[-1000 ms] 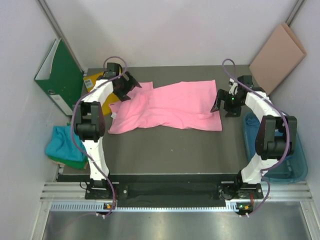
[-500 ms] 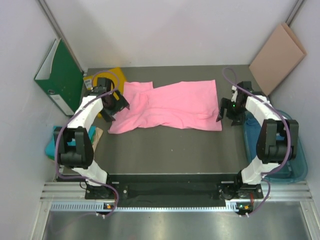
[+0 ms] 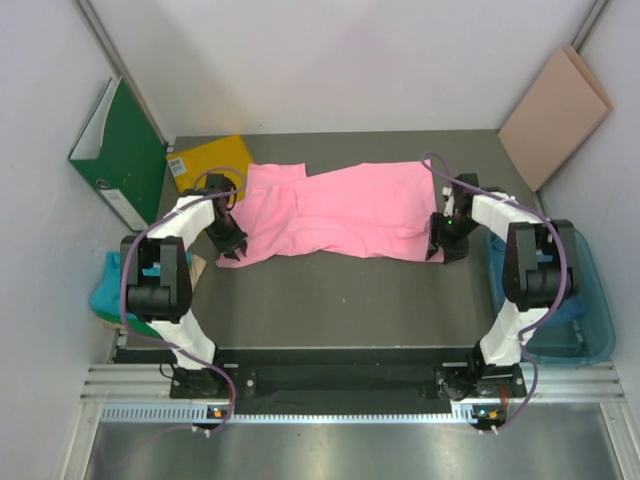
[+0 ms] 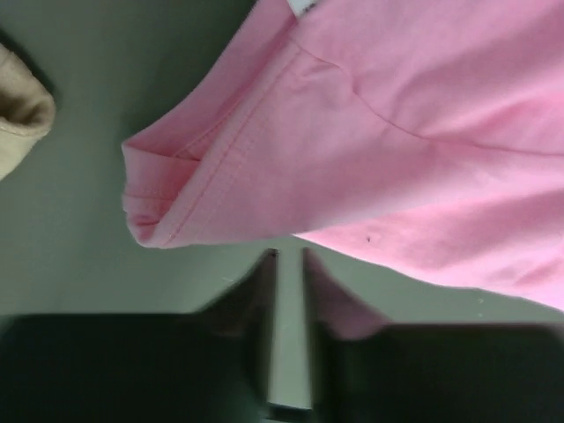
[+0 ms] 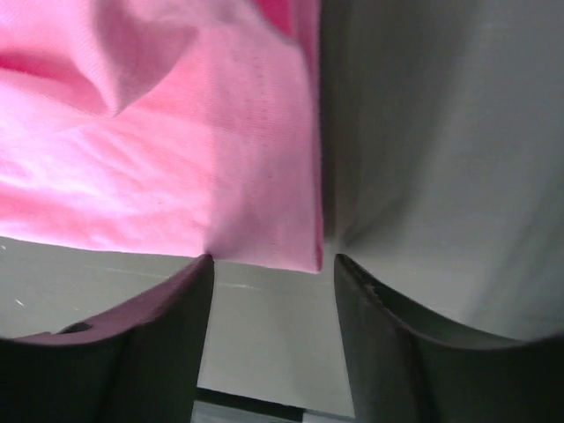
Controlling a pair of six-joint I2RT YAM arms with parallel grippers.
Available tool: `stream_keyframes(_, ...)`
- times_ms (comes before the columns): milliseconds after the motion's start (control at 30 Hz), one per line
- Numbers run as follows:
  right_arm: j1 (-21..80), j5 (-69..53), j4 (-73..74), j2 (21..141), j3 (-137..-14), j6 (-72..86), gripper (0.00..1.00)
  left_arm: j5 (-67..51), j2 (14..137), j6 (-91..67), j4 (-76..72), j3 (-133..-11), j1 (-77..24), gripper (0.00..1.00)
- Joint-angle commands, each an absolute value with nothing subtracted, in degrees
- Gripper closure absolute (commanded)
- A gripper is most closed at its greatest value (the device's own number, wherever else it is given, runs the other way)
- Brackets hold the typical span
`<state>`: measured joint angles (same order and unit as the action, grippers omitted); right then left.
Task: Fold and stack the t-shirts
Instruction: Fold the flattened tshirt in 1/3 of the way
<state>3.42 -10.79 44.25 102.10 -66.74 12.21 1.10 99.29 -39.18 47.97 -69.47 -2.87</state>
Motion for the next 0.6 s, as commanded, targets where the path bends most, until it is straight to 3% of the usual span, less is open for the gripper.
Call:
stream_keyframes(0,5.27,-12.04,42.63,103.36,-66.27,13.01,0.7,2.81,100.02,-38.32,47.11,-67.94,-2.64,1.0)
stream_keyframes(100,6.15,-11.43,42.28,102.57,-65.74,13.1,0.95,3.77,100.28,-38.15,47.02,-67.24,-2.64,1.0)
stream_keyframes(133,6.33,-10.9,42.36,101.7,-65.66,13.18,0.98,4.21,100.28,-37.88,47.2,-67.06,-2.64,1.0)
stream_keyframes(567,5.63,2.97,47.99,94.75,-63.72,12.13,1.0,5.71,98.26,-38.14,49.22,-63.98,-1.67,1.0)
